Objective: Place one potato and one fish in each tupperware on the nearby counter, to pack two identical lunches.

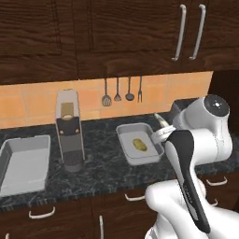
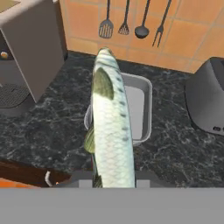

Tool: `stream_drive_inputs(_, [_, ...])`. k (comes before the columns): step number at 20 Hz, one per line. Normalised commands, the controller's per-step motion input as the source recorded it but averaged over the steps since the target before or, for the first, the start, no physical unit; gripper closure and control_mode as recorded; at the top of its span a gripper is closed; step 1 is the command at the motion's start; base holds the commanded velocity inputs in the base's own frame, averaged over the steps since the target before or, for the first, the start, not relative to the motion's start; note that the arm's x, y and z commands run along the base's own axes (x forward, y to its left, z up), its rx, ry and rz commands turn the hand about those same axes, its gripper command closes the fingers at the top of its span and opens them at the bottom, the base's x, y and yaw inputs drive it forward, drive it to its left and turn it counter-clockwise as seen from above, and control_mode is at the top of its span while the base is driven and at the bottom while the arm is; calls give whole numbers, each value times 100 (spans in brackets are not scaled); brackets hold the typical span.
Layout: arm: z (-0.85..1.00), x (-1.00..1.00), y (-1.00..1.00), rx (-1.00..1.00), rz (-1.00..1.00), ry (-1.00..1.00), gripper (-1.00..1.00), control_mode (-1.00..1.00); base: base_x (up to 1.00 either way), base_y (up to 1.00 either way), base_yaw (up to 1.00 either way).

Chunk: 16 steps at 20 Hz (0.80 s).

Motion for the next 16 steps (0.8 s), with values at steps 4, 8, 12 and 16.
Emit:
stream_drive_inputs(4, [-16,12,-1,-1,-4,0,100,-100,32,19,-19])
stream_drive_inputs(8, [-77,43,-32,-1,-8,3,100,-100,0,0,0])
stream_drive_inputs(12, [-80,36,-43,0,0,4,100,-100,0,0,0])
stream_drive_inputs(16, [-81,87,-22,0,11,11,100,-100,0,0,0])
